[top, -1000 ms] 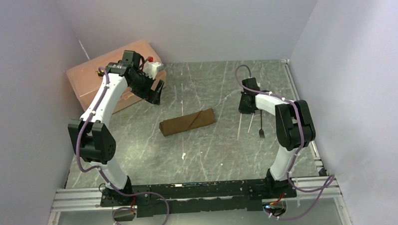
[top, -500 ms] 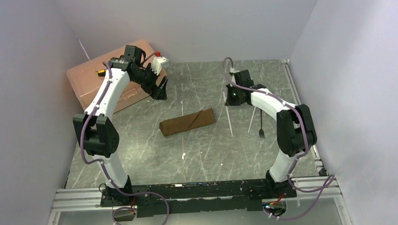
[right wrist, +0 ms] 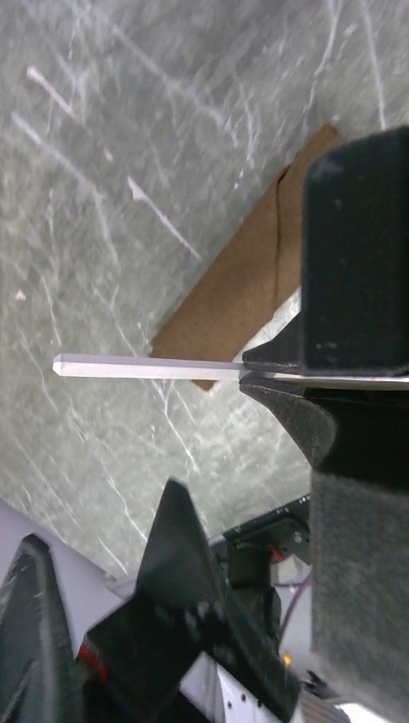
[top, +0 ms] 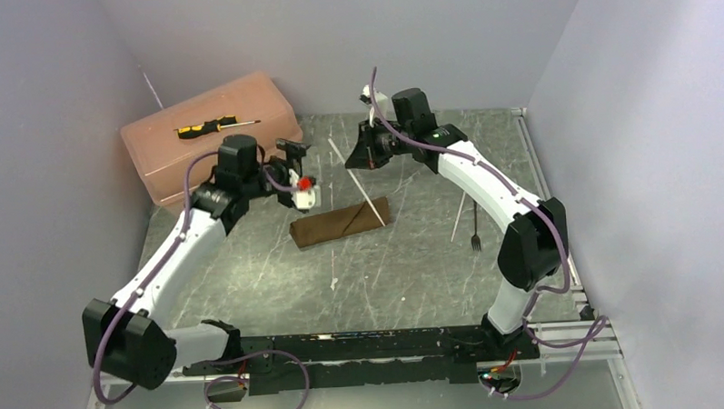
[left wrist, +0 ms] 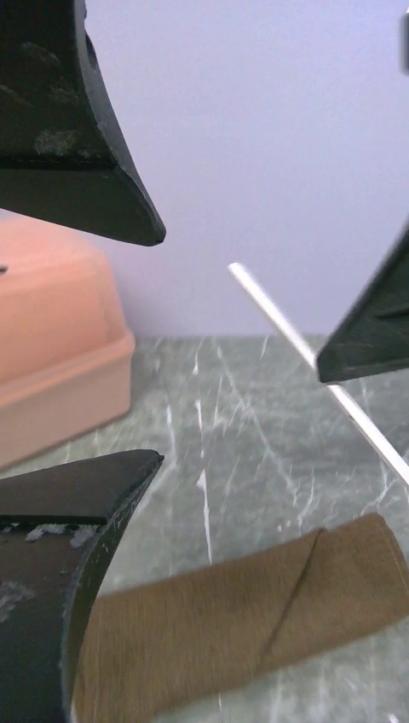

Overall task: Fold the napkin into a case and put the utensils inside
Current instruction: Pass from the right arm to the left

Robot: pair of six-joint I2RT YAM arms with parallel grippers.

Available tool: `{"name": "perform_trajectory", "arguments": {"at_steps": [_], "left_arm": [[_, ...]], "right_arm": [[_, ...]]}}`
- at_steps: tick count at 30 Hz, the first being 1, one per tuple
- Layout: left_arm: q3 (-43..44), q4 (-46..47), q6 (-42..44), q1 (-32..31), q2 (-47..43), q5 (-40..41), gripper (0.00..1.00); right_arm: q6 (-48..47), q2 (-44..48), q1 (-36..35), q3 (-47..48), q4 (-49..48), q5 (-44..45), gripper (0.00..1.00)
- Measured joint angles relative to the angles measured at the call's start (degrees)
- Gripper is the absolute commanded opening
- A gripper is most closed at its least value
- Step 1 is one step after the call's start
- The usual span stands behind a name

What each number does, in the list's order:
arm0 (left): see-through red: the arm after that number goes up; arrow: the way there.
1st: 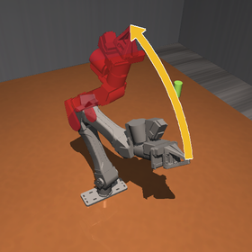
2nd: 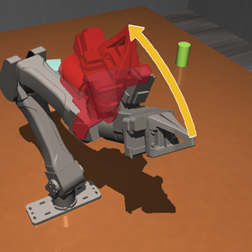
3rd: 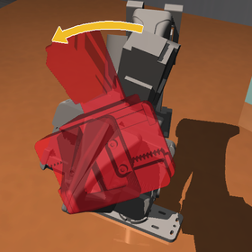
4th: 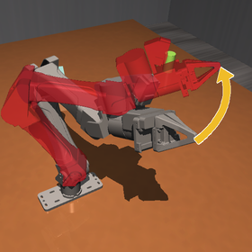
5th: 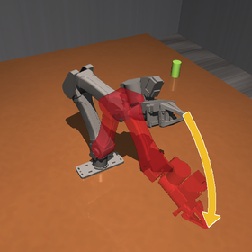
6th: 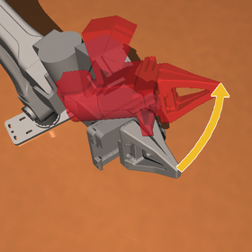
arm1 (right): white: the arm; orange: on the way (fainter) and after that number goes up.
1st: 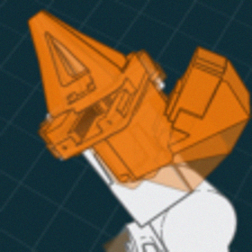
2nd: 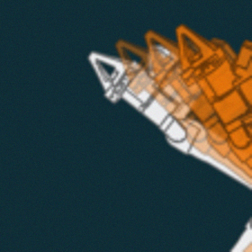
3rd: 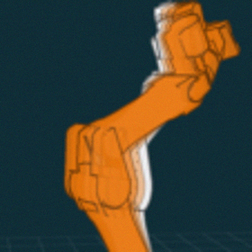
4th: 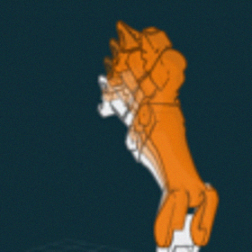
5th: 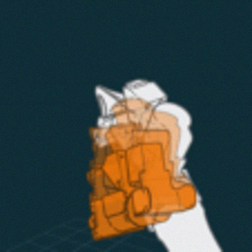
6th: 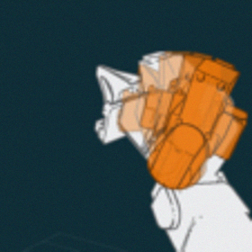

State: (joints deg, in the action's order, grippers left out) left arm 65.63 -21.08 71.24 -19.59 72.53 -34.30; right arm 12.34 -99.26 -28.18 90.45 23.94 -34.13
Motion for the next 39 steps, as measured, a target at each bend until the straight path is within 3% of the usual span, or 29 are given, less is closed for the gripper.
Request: {"name": "perform_trajectory", "arguments": {"at_steps": [4,11,19,22,25,28,33,36,39], "left_arm": [[-9.29,10.32,8.2,-1.29,-4.68,-0.15,0.95],[-16.13,18.23,18.51,-1.84,-7.41,-0.81,0.95],[-17.84,18.71,25.31,-3.37,-7.91,-1.88,0.72],[-17.84,17.07,26.8,-3.39,-7.91,-1.75,0.58],[-17.84,15.63,27.71,-3.74,-7.91,-1.11,0.37],[-17.86,13.9,28.44,-4.2,-7.91,0.39,0.06],[-18.18,11.89,28.76,-4.79,-7.89,3.19,0.03],[-18.18,11.63,28.55,-5.44,-7.87,4.68,0.03],[-18.18,11.74,28.22,-6.16,-7.87,6.23,0.03]], "right_arm": [[-0.2,-1.16,-1.57,2.32,2.51,-3.1,0.0],[-0.76,-4.83,-3.85,5.97,6.84,-6.23,0.0],[-2.38,-8.59,-8.52,10.36,11.61,-6.97,0.0],[-2.49,-8.7,-8.92,11.23,12.55,-7.32,0.0],[-2.58,-8.87,-9.2,12.26,12.96,-7.74,0.0],[-2.89,-9.09,-9.31,13.14,13.11,-8.13,0.0],[-3.17,-9.4,-9.11,13.99,13.46,-8.26,0.0],[-3.76,-9.51,-9.14,13.99,13.84,-7.87,0.44],[-5.6,-9.16,-9.09,13.35,14.16,-5.88,0.65]]}}
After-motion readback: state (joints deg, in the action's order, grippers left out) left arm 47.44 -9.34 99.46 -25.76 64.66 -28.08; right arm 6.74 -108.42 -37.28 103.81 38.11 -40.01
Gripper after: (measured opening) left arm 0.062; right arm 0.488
